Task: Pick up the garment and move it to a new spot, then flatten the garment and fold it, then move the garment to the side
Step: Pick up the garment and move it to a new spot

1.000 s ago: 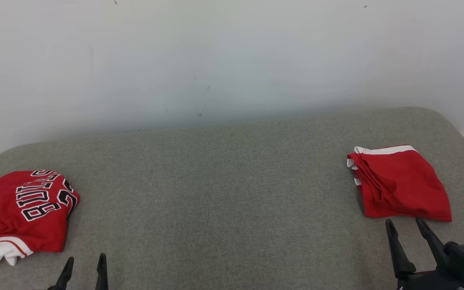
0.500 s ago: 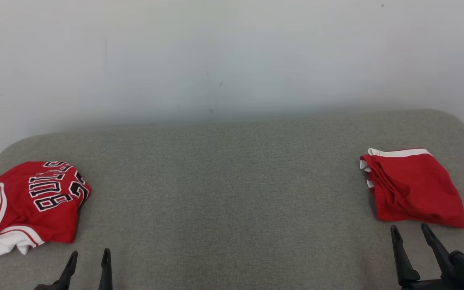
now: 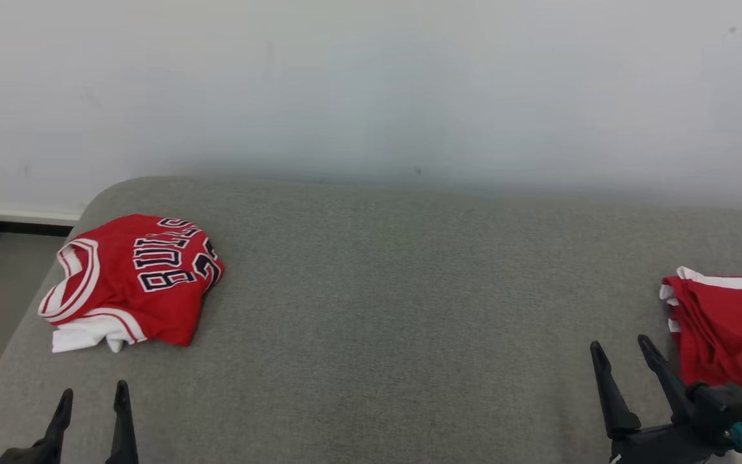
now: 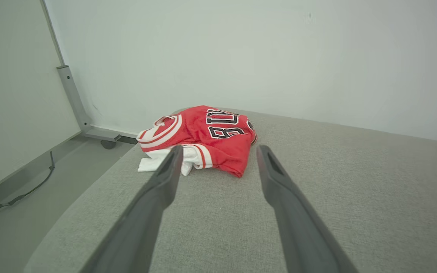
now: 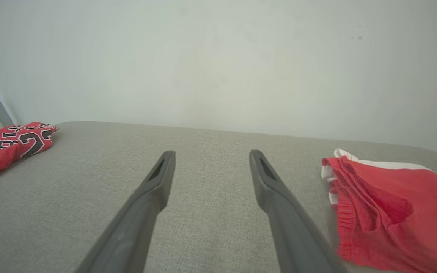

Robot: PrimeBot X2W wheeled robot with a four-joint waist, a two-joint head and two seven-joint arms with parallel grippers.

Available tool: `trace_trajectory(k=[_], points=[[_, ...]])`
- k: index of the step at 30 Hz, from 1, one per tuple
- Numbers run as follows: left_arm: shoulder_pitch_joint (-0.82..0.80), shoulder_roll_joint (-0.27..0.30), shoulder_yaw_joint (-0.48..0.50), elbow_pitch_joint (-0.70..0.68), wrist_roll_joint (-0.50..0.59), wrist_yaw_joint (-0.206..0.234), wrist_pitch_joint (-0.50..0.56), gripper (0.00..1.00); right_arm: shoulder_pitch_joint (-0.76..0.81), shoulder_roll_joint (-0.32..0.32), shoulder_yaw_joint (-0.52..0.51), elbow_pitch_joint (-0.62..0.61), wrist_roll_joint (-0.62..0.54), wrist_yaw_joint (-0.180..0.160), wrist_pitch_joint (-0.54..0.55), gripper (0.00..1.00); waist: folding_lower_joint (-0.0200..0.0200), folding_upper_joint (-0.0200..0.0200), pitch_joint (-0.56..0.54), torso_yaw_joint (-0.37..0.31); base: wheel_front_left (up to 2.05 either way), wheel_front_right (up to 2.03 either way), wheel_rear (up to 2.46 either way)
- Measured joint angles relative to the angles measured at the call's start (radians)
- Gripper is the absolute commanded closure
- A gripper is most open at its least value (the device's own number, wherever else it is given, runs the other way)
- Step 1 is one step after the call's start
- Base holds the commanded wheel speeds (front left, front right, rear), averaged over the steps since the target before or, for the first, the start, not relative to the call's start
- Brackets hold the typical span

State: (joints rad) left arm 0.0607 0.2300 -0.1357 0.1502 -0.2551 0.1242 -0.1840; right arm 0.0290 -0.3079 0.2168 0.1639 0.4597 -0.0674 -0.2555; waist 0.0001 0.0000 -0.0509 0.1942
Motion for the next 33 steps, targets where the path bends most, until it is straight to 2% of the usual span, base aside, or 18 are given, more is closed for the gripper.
trace_trajectory(k=[10, 14, 19, 25, 30, 33], points=[[0.034, -0.021, 0.050, -0.039, 0.031, 0.000, -0.001, 0.00, -0.070, 0.023, 0.040, 0.035, -0.023, 0.041, 0.000, 0.00, -0.0001, 0.0000, 0.001, 0.144, 0.00, 0.00, 0.00], [0.021, -0.029, 0.031, -0.040, 0.032, 0.000, 0.007, 0.00, -0.084, 0.021, 0.028, 0.042, -0.030, 0.041, 0.000, 0.00, 0.0000, 0.0000, 0.010, 0.201, 0.00, 0.00, 0.00], [0.011, -0.037, 0.041, -0.038, 0.032, 0.000, 0.008, 0.00, -0.112, 0.025, 0.038, 0.070, -0.040, 0.058, 0.000, 0.00, 0.0000, 0.0000, 0.022, 0.266, 0.00, 0.00, 0.00], [-0.008, -0.037, 0.029, -0.031, 0.028, -0.004, 0.027, 0.00, -0.115, 0.027, 0.035, 0.090, -0.040, 0.058, 0.000, 0.00, 0.0000, 0.0000, 0.030, 0.308, 0.00, 0.00, 0.00], [-0.174, 0.006, 0.000, 0.008, 0.018, -0.085, 0.069, 0.00, -0.084, 0.027, 0.028, 0.095, -0.041, 0.058, 0.000, 0.00, 0.0000, 0.0000, 0.026, 0.306, 0.00, 0.00, 0.00], [-0.325, 0.039, -0.008, 0.062, -0.015, -0.156, 0.114, 0.00, -0.059, 0.026, 0.027, 0.089, -0.050, 0.057, 0.000, 0.00, -0.0001, 0.0000, 0.027, 0.300, 0.00, 0.00, 0.00]])
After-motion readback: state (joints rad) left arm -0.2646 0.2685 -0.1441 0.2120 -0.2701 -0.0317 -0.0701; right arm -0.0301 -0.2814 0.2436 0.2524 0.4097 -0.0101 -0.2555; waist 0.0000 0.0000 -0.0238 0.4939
